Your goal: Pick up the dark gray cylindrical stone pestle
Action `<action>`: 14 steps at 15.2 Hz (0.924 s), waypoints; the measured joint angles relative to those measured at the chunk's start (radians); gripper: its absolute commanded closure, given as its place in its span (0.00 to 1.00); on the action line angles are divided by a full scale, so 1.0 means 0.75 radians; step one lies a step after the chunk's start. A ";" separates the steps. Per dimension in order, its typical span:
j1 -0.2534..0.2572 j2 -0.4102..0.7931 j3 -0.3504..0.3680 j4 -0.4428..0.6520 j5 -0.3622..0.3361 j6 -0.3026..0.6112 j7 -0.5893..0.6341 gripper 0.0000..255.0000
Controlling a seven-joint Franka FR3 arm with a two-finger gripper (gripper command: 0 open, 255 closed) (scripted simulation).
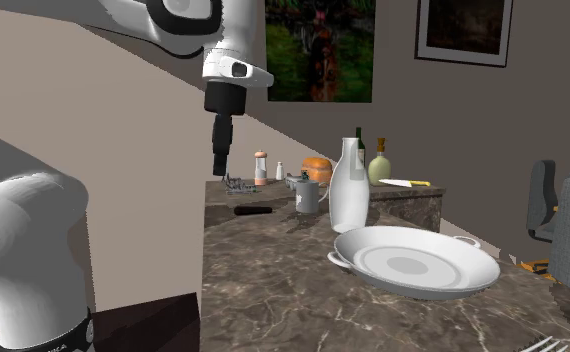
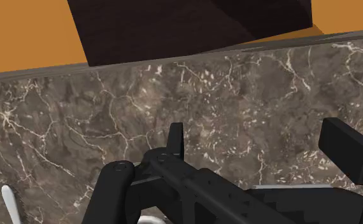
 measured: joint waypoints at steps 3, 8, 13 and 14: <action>0.013 0.034 0.026 0.005 0.017 0.028 0.024 0.00; 0.072 0.156 0.147 0.019 0.094 0.136 0.140 0.00; 0.124 0.343 0.274 0.089 0.150 0.257 0.265 0.00; 0.132 0.373 0.294 0.099 0.156 0.277 0.286 0.00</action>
